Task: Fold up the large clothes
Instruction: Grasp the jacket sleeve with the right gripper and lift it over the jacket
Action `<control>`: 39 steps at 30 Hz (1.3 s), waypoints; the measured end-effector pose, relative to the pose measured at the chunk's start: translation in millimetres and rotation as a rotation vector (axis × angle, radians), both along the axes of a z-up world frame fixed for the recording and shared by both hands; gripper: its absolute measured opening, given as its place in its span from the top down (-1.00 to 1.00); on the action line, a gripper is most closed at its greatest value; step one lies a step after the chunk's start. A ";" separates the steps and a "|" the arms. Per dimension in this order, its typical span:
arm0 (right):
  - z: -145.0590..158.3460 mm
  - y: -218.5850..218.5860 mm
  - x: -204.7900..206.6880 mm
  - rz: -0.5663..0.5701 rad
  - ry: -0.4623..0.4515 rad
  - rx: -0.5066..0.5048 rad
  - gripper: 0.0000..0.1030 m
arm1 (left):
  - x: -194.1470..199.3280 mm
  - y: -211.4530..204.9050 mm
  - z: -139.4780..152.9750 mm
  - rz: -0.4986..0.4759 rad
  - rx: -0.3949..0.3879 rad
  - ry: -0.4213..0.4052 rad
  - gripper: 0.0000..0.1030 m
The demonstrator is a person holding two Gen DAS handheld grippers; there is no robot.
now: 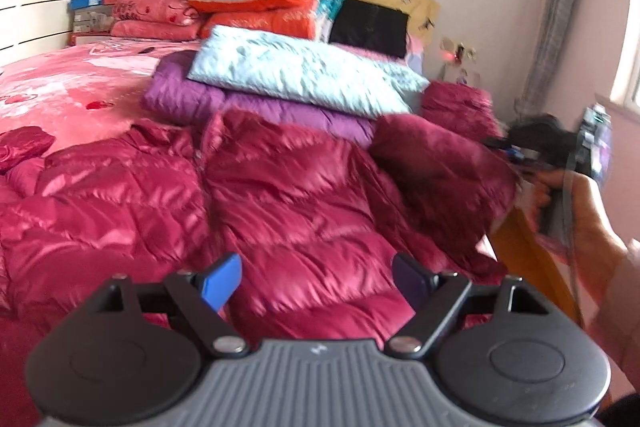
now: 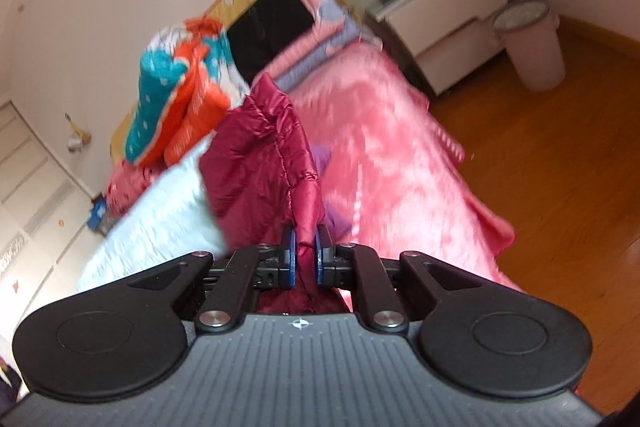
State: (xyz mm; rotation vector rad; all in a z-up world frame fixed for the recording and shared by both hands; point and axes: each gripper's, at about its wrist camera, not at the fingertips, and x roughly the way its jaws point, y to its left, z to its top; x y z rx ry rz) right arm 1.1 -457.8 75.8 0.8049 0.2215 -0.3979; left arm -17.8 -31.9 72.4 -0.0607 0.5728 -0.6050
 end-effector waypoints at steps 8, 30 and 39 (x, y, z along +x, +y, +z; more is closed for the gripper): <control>52.5 25.4 -38.9 -0.052 -0.072 -0.130 0.80 | 39.9 34.5 -4.5 0.094 -0.055 -0.022 -0.61; 129.5 265.6 31.8 0.257 -0.140 -0.812 0.80 | 84.1 134.5 1.9 0.251 -0.275 -0.032 -0.63; 37.6 354.6 57.9 0.592 0.014 -0.907 0.80 | 94.9 164.5 0.0 0.298 -0.409 -0.003 -0.64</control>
